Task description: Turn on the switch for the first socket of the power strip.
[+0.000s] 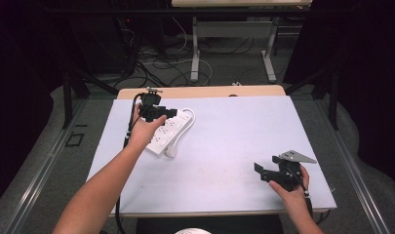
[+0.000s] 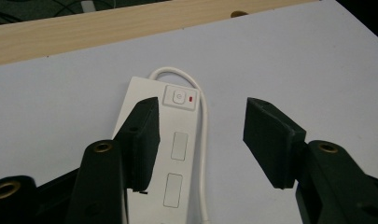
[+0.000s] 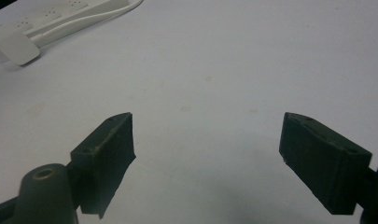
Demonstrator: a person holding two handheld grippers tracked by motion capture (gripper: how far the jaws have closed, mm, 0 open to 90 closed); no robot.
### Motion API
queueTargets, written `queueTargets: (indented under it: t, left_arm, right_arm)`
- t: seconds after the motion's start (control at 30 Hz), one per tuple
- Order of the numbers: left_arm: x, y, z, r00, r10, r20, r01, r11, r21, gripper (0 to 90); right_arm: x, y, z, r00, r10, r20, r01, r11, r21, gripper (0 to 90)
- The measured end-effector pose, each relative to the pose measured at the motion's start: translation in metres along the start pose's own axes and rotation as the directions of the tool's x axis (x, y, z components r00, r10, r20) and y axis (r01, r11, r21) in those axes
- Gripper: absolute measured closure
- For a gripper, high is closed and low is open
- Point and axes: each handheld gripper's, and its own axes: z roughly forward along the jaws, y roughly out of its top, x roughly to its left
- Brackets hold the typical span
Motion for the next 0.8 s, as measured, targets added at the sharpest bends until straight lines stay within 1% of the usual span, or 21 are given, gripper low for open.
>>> queueTargets:
  t: [0.1,0.13,0.17,0.3,0.4,0.47,0.53,0.7,0.73,0.77,0.8]
  left_arm:
    - [-0.001,0.001,0.005,1.0,-0.003,-0.001,0.003,1.0,0.001,47.8]
    - [-0.001,0.001,0.007,0.9999,-0.012,0.001,0.012,0.9999,-0.007,47.8]
    - [-0.001,0.001,0.008,1.0,-0.007,-0.004,0.007,1.0,0.001,48.5]
    - [-0.001,0.001,0.015,0.9999,-0.006,-0.012,0.006,1.0,0.004,49.6]
    - [-0.001,0.001,0.019,0.9999,-0.01,-0.008,0.01,0.9999,-0.002,50.2]
    - [-0.001,0.002,0.022,1.0,-0.005,-0.008,0.005,1.0,-0.005,51.0]
    - [0.0,0.002,0.024,0.9999,-0.006,-0.012,0.006,0.9999,-0.008,51.4]
    - [0.002,0.002,0.029,0.9997,-0.009,-0.022,0.009,0.9999,-0.014,52.8]
    - [0.003,0.002,0.031,0.9997,-0.01,-0.023,0.01,0.9999,-0.008,53.0]
    - [0.003,0.002,0.033,0.9997,-0.01,-0.023,0.01,0.9999,-0.012,53.4]
    - [0.004,0.002,0.034,0.9997,-0.008,-0.025,0.008,1.0,-0.003,53.6]
  right_arm:
    - [0.0,0.0,0.0,1.0,0.001,-0.001,-0.001,1.0,0.001,17.2]
    - [0.0,0.0,0.0,1.0,0.001,-0.001,-0.001,1.0,0.001,17.2]
    - [0.0,0.0,0.0,1.0,0.001,-0.002,-0.001,1.0,0.001,17.2]
    - [0.0,0.0,0.001,1.0,0.003,-0.003,-0.003,1.0,0.0,17.2]
    - [0.0,0.0,0.001,1.0,0.004,-0.003,-0.004,1.0,0.001,17.2]
    - [-0.001,0.0,0.001,1.0,0.007,-0.005,-0.007,1.0,0.001,17.1]
    - [0.0,0.0,0.001,0.9998,0.019,-0.005,-0.018,1.0,0.004,17.1]
    - [-0.002,-0.001,0.003,0.9998,0.018,-0.005,-0.018,1.0,0.001,17.1]
    - [-0.002,-0.001,0.003,0.9996,0.025,-0.009,-0.025,1.0,0.007,17.0]
    - [-0.003,-0.001,0.003,0.9997,0.022,-0.012,-0.022,1.0,0.006,17.0]
    - [-0.004,0.0,0.004,0.9997,0.023,-0.013,-0.023,1.0,0.007,17.0]
